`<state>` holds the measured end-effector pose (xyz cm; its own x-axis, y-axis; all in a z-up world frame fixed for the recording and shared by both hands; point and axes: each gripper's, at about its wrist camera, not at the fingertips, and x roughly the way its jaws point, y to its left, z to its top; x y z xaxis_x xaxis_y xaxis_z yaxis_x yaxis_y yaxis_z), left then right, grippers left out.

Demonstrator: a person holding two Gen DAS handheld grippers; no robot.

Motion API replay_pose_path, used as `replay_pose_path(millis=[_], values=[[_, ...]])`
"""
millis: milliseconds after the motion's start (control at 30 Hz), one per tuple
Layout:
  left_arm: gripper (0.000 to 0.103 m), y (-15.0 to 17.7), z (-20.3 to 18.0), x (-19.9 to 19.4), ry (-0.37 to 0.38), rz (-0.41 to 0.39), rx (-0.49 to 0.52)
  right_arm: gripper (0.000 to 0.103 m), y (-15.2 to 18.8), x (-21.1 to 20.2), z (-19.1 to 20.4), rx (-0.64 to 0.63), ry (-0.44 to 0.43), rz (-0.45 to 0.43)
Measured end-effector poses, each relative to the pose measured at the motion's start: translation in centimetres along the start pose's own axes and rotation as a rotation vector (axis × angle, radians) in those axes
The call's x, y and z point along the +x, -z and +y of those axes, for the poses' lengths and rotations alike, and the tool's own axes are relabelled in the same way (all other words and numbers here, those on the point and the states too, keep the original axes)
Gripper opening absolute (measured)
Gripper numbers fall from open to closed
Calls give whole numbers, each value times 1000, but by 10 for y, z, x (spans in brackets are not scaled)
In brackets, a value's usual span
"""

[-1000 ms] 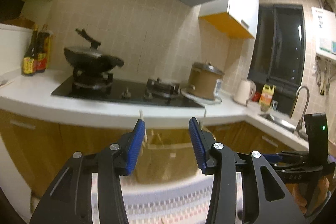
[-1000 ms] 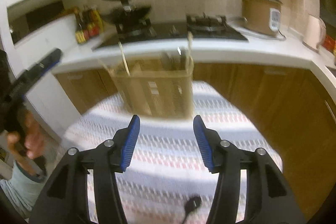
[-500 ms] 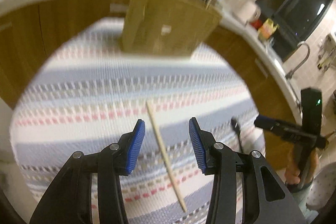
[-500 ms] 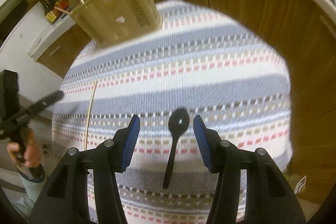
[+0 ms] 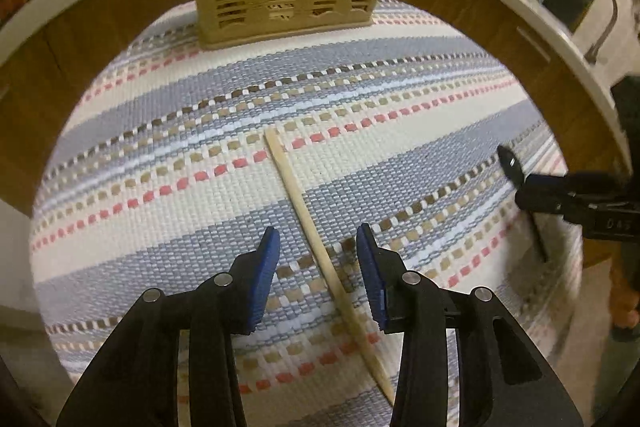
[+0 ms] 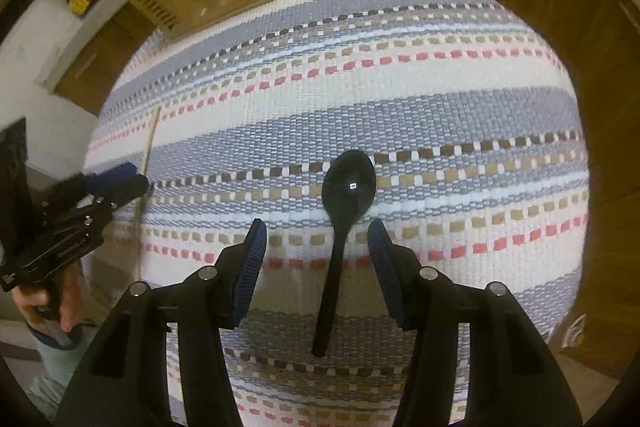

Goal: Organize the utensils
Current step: 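Close the left tool on the last chopstick while the right tool grasps the black spoon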

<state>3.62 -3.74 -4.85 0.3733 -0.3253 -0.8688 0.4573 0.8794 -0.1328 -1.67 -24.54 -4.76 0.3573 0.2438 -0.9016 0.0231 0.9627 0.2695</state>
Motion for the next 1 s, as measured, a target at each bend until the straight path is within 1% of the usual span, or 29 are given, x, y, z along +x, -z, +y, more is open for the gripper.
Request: replay_pose_path(millis=[33, 100, 133, 167, 200, 233, 267, 300, 333, 367, 400, 433, 467, 533, 600, 667, 767, 900, 967, 1000], values=[[37, 0, -1, 1, -7, 2, 12, 49, -1, 1, 5, -17, 25, 1], [37, 0, -3, 2, -19, 9, 40, 44, -3, 5, 13, -44, 61, 4], [37, -2, -6, 3, -23, 13, 49, 44, -4, 8, 19, -62, 91, 5], [37, -3, -7, 4, -30, 21, 62, 41, -4, 9, 23, -79, 119, 3], [37, -4, -9, 5, -39, 29, 77, 35, -4, 10, 28, -99, 151, 1], [35, -5, -11, 6, -54, 37, 91, 33, -4, 12, 32, -118, 184, 0], [32, -6, -14, 7, -71, 43, 103, 29, -3, 13, 36, -131, 208, -3], [25, -7, -16, 8, -98, 49, 121, 26, -3, 14, 38, -139, 224, -4], [20, -7, -17, 9, -106, 51, 129, 24, -4, 15, 39, -145, 227, -3], [18, -8, -16, 9, -109, 59, 128, 15, -5, 14, 40, -148, 223, -2], [8, -11, -15, 11, -117, 62, 125, 11, -6, 14, 40, -150, 218, 0], [4, -12, -14, 11, -121, 63, 123, 8, -6, 12, 39, -149, 212, 0], [4, -14, -10, 11, -95, 66, 101, 5, -7, 12, 38, -148, 204, 1], [4, -18, 1, 12, -53, 66, 55, 5, -8, 12, 37, -143, 192, -5], [4, -20, 13, 11, 8, 57, -14, 4, -9, 10, 34, -134, 175, -14], [4, -21, 23, 12, 47, 54, -76, 4, -10, 7, 31, -121, 163, -25], [4, -21, 34, 9, 81, 40, -125, 4, -12, -1, 25, -107, 135, -40], [4, -20, 42, 4, 127, 37, -166, 4, -16, -3, 20, -91, 112, -47], [4, -19, 47, 1, 137, 38, -181, 4, -17, -5, 17, -92, 119, -51], [4, -19, 48, 2, 130, 44, -184, 4, -19, -6, 15, -94, 132, -54]])
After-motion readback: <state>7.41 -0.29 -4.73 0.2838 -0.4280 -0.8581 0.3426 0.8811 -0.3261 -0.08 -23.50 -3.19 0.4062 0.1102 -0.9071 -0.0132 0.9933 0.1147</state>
